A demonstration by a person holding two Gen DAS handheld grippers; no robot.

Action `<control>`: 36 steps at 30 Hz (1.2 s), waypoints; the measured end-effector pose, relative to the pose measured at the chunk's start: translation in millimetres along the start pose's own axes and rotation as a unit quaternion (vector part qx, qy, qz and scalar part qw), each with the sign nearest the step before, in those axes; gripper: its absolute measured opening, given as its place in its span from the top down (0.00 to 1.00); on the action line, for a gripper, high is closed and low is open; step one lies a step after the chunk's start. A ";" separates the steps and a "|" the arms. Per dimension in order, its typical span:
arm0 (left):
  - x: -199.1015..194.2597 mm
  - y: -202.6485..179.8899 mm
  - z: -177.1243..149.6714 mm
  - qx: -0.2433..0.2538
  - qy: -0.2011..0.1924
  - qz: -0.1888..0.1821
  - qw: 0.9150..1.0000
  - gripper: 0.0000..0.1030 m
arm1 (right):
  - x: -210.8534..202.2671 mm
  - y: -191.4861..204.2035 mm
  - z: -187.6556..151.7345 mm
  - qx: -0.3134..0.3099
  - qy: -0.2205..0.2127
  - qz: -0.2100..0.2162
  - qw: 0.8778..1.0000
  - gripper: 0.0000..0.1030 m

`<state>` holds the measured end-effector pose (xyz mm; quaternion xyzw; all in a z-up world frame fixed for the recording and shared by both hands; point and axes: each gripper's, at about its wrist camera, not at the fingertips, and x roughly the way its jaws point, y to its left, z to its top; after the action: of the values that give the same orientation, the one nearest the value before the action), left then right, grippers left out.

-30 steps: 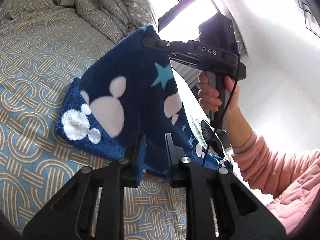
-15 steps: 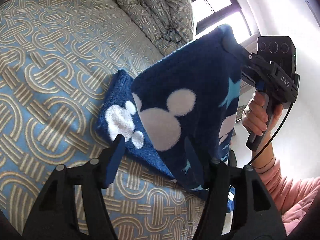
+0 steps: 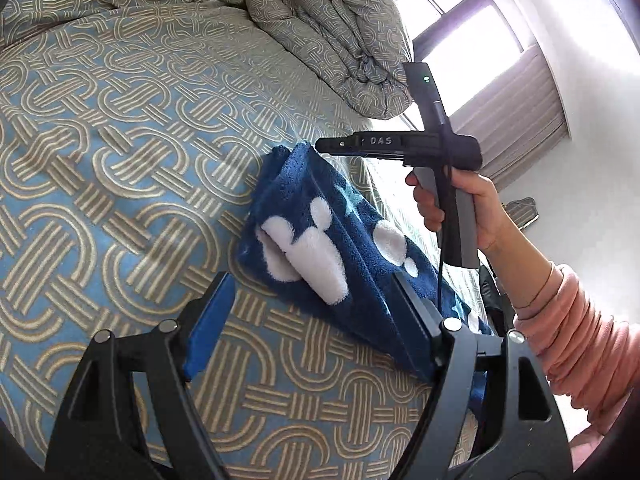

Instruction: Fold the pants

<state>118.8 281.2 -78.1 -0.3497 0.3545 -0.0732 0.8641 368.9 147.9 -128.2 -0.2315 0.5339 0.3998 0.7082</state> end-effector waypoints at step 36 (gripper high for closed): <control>12.6 -11.3 37.9 0.131 0.014 0.210 0.969 0.74 | -204.7 -30.5 -294.6 0.218 -0.105 -0.037 0.970 0.45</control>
<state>154.6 289.1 -58.7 -0.1503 0.4193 0.0599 0.8933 203.0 -157.2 -33.7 -0.0482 0.5221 0.2694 0.8078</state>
